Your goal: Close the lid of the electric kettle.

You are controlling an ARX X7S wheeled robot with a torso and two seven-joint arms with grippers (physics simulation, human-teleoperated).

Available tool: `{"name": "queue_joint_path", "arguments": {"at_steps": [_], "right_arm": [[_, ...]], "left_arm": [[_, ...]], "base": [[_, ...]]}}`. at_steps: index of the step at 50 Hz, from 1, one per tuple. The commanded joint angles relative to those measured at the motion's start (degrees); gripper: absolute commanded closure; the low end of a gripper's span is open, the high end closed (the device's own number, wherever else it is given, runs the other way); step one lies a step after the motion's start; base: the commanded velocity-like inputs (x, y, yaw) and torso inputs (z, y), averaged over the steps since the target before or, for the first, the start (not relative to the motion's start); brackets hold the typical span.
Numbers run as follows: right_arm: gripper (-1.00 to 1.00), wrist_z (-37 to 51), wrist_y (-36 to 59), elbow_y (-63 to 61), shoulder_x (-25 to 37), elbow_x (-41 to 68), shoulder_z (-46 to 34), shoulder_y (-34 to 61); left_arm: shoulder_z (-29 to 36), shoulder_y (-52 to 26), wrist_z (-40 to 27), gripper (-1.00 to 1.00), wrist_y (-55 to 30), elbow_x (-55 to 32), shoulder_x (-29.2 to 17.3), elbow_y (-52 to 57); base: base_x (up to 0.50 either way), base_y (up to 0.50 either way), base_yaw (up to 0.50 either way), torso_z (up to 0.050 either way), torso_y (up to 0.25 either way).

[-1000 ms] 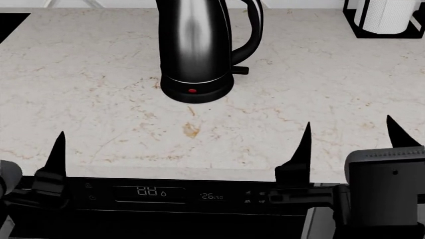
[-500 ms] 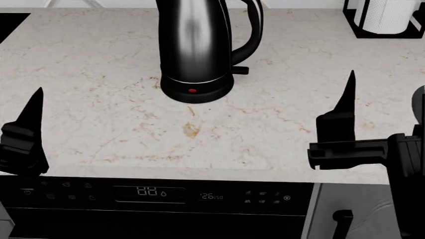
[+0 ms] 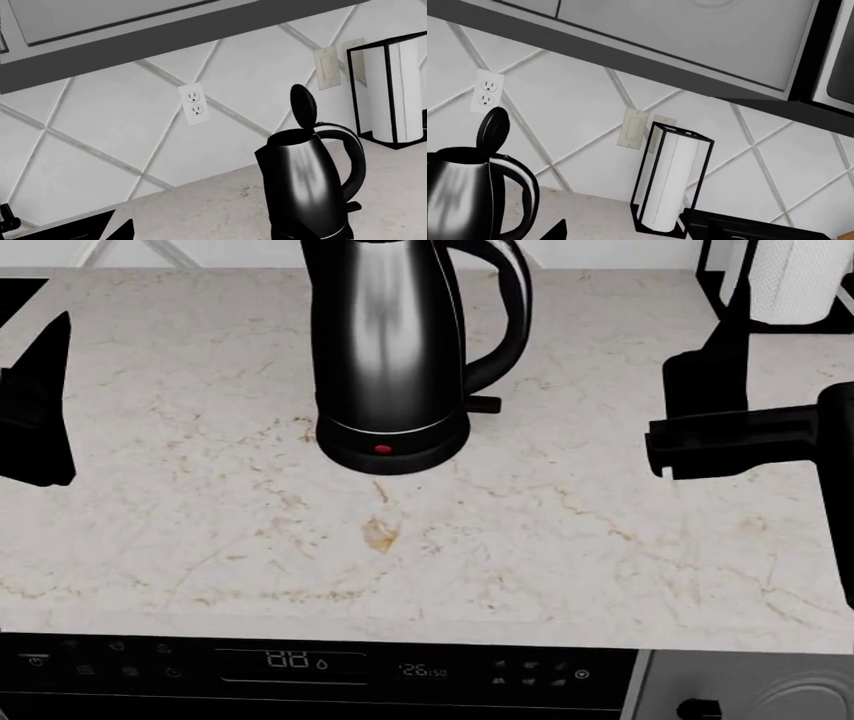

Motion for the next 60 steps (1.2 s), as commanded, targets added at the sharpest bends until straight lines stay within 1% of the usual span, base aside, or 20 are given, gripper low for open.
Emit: {"name": "queue_joint_path", "arguments": {"at_steps": [1, 12, 27, 54, 60], "right_arm": [[-1.0, 10.7, 0.0, 1.8, 3.8, 14.5, 0.7, 3.6], [-1.0, 12.5, -1.3, 2.4, 5.0, 16.5, -0.5, 3.6], [-1.0, 14.0, -2.0, 2.8, 5.6, 18.3, -1.6, 3.3], [-1.0, 16.4, -3.4, 3.1, 7.1, 21.3, -0.3, 1.6], [-1.0, 16.8, -4.7, 4.0, 7.3, 21.1, -1.2, 1.1]], "left_arm": [[-0.8, -5.4, -13.0, -1.0, -0.3, -17.6, -4.6, -3.6], [0.1, -6.1, -16.5, -1.0, 0.7, -21.6, -6.0, -4.4], [0.1, -5.5, -18.7, -1.0, 2.0, -24.3, -7.2, -4.8], [-0.3, -6.4, -23.1, -1.0, 1.5, -29.8, -8.4, -4.8], [0.0, -6.3, -24.0, -1.0, 2.5, -30.2, -9.0, -4.9]], "base": [[0.41, 0.0, 0.0, 0.0, 0.0], [0.41, 0.0, 0.0, 0.0, 0.0], [0.41, 0.0, 0.0, 0.0, 0.0], [0.41, 0.0, 0.0, 0.0, 0.001], [0.08, 0.0, 0.0, 0.0, 0.002]]}}
